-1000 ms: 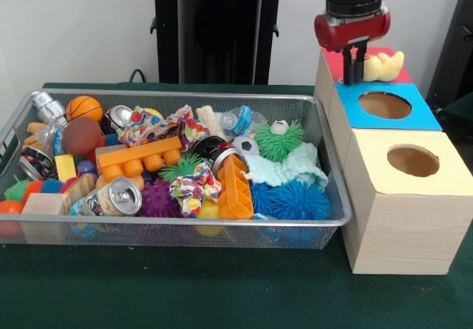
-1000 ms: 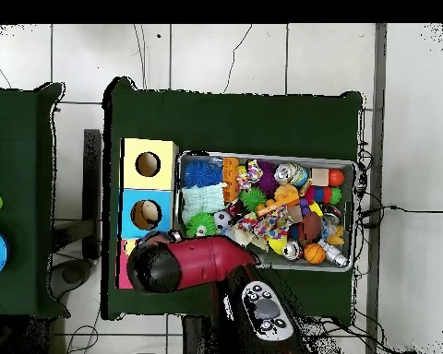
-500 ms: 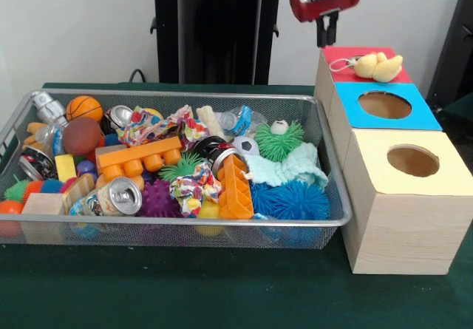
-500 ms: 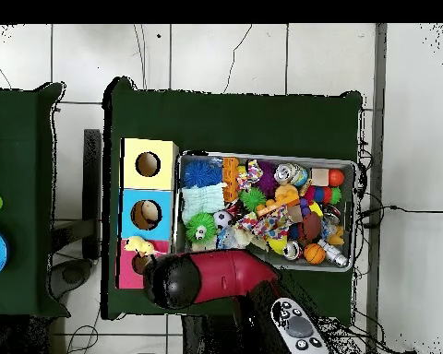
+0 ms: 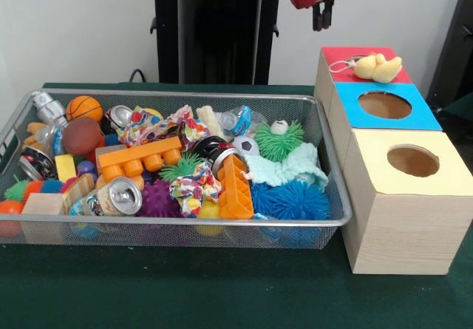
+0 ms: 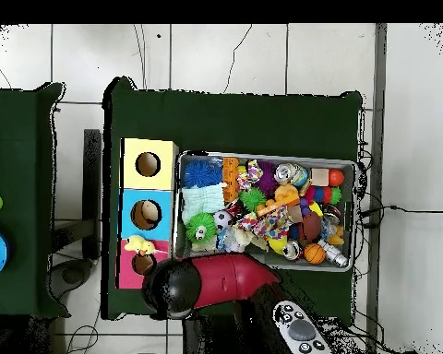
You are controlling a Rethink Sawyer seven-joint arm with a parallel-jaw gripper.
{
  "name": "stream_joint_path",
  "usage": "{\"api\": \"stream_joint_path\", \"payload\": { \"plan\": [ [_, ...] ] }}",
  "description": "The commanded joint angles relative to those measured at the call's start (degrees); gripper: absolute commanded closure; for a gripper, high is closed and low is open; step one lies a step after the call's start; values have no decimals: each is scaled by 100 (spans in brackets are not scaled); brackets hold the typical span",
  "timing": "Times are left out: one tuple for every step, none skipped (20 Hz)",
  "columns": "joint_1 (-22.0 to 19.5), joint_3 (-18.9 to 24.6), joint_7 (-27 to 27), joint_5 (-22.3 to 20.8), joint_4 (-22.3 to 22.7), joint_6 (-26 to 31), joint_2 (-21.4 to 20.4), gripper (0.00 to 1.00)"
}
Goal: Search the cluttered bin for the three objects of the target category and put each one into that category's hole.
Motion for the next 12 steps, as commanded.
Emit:
{"api": "stream_joint_path", "payload": {
  "plan": [
    [9,476,19,-175,-522,-638,190,100],
    [43,456,86,-217,-614,-806,166,100],
    [78,418,172,-219,-671,-880,140,100],
    [195,263,335,-276,-805,-904,82,100],
    [215,240,351,-295,-850,-932,58,100],
    [193,280,298,-264,-903,-930,39,100],
    [188,293,263,-236,-938,-876,17,100],
    [182,306,221,-219,-1010,-808,-42,100],
    [161,337,160,-198,-1060,-753,-112,100],
    [140,369,98,-177,-1110,-699,-183,100],
    [119,403,31,-148,-1154,-573,-242,100],
    [50,513,-135,-91,-1220,-343,-342,100]
  ]
}}
